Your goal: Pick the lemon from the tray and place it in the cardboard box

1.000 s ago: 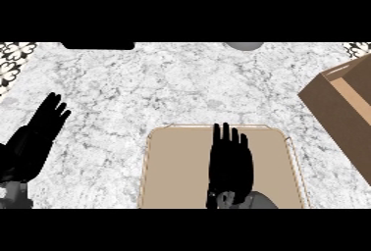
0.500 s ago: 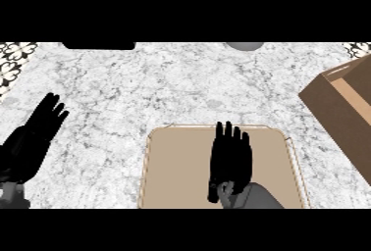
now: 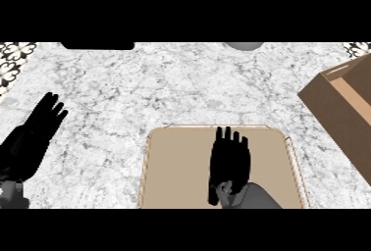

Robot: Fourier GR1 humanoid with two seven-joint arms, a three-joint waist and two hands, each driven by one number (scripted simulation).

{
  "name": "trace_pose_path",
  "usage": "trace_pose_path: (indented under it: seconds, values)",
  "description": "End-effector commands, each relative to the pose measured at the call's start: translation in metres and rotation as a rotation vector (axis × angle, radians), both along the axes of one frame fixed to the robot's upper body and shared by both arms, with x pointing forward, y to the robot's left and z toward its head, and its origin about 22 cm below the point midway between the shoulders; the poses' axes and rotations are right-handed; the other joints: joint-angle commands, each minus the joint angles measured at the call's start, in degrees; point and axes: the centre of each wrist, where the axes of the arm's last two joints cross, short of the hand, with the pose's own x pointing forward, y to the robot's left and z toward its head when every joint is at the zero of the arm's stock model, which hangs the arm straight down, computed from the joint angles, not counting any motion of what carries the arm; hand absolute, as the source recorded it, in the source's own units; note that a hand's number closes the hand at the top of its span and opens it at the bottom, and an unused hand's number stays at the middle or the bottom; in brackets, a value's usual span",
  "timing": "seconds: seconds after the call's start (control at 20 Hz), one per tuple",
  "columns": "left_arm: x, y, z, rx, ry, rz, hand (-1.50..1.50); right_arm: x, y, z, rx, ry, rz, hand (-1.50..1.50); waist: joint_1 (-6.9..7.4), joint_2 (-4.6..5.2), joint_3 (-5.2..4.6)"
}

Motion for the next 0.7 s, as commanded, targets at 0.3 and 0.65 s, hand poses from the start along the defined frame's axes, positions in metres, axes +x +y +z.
trace_pose_path:
  seconds: [0.3, 0.65]
  values:
    - [0.002, -0.004, -0.001, -0.008, 0.002, -0.003, 0.00, 0.006, 0.010, -0.007, -0.131, 0.075, -0.203, -1.50, -0.01, 0.10, 0.05]
    - [-0.004, 0.005, 0.004, 0.004, -0.004, -0.005, 0.00, -0.001, 0.007, -0.018, -0.140, 0.097, -0.191, -1.50, -0.03, 0.02, 0.05]
